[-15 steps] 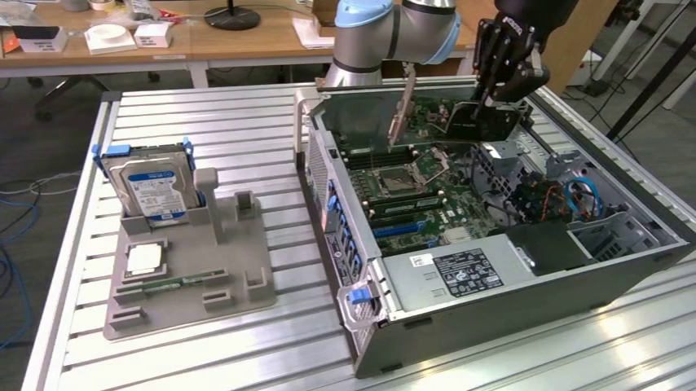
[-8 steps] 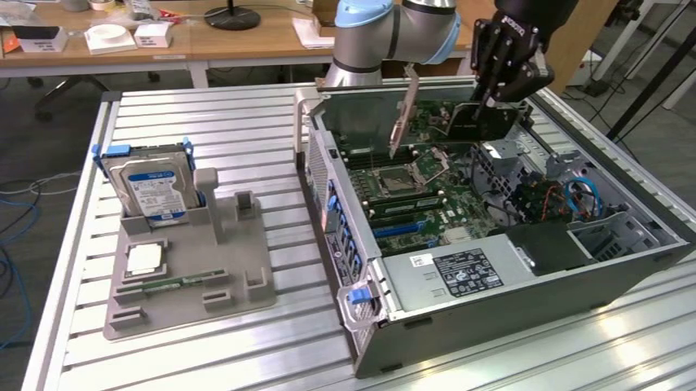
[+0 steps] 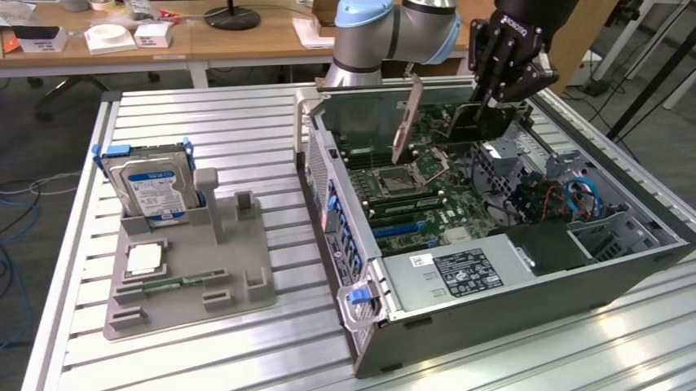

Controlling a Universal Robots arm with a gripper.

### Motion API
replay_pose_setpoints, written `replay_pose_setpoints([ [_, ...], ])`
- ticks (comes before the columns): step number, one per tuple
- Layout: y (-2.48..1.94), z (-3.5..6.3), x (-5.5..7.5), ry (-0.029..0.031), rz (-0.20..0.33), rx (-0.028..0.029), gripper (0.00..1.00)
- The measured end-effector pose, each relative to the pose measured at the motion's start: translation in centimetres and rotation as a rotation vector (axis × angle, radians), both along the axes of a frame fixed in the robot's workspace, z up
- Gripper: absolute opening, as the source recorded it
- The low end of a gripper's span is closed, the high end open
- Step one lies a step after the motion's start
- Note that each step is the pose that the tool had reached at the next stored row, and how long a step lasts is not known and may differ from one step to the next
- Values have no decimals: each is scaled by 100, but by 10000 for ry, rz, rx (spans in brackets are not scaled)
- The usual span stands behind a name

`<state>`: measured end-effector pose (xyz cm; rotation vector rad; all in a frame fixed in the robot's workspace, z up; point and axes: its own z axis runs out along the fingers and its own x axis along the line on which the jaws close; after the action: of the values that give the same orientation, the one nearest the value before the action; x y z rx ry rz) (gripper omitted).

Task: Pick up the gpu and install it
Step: 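Insert the gpu into the slot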

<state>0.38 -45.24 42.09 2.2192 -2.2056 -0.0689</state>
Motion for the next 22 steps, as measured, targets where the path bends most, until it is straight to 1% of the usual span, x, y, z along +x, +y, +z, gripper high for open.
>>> replay_pose_setpoints([
  [6,0,0,0,-1,661,1,26],
  [9,0,0,0,-1,673,0,26],
  [10,0,-1,1,-14,671,0,26],
  [13,1,-4,-1,-132,615,8,26],
  [15,0,-8,-2,-200,574,14,26],
  [17,0,-14,-2,-254,532,35,26],
  [19,0,-20,-2,-289,478,50,26],
  [22,0,-26,-3,-302,296,51,26],
])
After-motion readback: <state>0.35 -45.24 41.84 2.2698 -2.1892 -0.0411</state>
